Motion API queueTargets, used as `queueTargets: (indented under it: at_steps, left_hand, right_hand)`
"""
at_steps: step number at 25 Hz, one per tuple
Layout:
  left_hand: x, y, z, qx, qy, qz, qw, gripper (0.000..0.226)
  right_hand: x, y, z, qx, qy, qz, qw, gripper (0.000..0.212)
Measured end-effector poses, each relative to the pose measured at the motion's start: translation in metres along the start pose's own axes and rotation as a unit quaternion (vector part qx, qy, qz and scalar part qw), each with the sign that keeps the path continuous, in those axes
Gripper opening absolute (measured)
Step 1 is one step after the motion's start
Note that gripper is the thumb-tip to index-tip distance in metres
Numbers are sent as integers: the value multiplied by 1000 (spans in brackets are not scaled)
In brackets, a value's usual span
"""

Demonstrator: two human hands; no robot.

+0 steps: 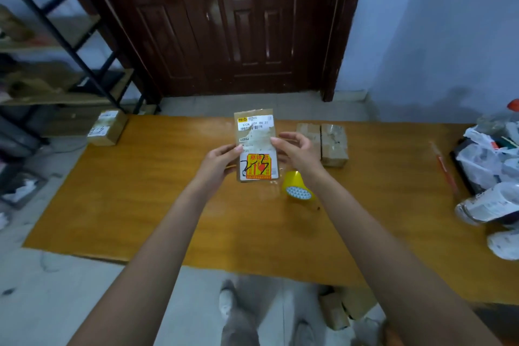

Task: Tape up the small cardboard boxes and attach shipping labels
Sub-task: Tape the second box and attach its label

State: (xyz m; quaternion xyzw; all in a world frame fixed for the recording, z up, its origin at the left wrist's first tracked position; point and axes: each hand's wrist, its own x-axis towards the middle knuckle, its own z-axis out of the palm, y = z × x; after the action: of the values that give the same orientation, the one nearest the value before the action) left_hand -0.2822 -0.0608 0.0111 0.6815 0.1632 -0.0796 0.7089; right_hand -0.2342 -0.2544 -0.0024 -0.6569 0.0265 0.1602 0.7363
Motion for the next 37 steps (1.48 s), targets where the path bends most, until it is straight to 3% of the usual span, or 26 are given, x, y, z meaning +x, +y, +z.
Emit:
queueTargets:
  at_steps: [8, 11, 17, 22, 29, 37]
  left_hand:
    - [-63, -4, -92, -32, 91, 12, 995, 23]
    - [-79, -13, -151, -38, 113, 16, 993, 29]
    - [-108, -19, -283, -39, 110, 31, 993, 20]
    - [-119, -26, -376, -23, 98, 27, 994, 31]
    - [-83, -33, -451, -31, 96, 18, 995, 20]
    - [20, -18, -532, 9, 102, -37, 994, 24]
  right_hand:
    - [-26, 9, 102, -1, -71, 14, 997, 41]
    - [-31, 16, 163, -11, -86, 18, 996, 39]
    - [-45, 39, 294, -27, -98, 8, 995, 48]
    - [-49, 54, 383, -32, -100, 16, 994, 48]
    - [-9, 65, 453, -41, -102, 23, 994, 44]
    - [107, 82, 523, -27, -90, 40, 995, 33]
